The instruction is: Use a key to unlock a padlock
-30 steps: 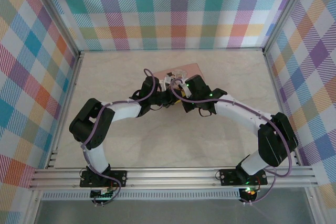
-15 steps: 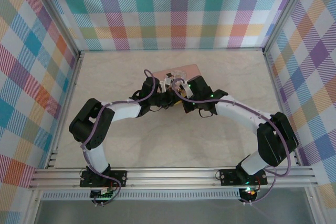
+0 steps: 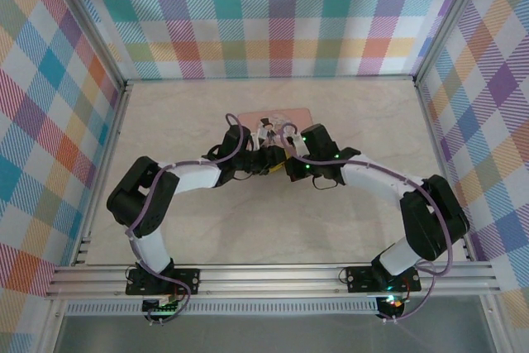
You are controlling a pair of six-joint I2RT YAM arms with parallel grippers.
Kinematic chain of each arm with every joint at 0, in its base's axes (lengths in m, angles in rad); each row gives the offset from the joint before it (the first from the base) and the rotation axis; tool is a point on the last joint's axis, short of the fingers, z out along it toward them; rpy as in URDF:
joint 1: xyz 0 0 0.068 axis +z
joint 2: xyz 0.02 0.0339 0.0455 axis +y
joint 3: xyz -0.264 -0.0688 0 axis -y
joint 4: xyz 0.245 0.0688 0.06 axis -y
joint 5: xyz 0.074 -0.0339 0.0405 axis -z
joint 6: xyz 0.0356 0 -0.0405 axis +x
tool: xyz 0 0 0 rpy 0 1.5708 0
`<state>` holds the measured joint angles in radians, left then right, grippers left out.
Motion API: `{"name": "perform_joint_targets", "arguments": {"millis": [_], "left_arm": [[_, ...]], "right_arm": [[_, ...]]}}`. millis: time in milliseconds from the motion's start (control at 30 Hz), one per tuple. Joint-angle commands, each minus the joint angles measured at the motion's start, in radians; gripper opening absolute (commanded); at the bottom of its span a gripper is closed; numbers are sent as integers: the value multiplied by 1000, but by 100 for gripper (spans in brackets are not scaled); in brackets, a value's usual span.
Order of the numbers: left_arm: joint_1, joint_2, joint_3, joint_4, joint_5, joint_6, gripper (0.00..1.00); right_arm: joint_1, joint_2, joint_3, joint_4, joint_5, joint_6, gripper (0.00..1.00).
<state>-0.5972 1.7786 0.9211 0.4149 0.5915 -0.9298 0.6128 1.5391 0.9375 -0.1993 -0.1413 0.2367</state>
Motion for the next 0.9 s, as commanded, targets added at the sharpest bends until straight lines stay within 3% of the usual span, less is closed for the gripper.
{"name": "perform_joint_targets", "arguments": {"millis": [0, 500, 867], "left_arm": [[-3, -45, -31, 18, -8, 5, 41], [8, -143, -110, -176, -154, 71, 47], [29, -188, -117, -220, -226, 85, 49]], "right_arm": [[7, 41, -30, 64, -55, 23, 0], [7, 155, -31, 86, -69, -26, 0], [7, 118, -73, 165, -31, -60, 0]]}}
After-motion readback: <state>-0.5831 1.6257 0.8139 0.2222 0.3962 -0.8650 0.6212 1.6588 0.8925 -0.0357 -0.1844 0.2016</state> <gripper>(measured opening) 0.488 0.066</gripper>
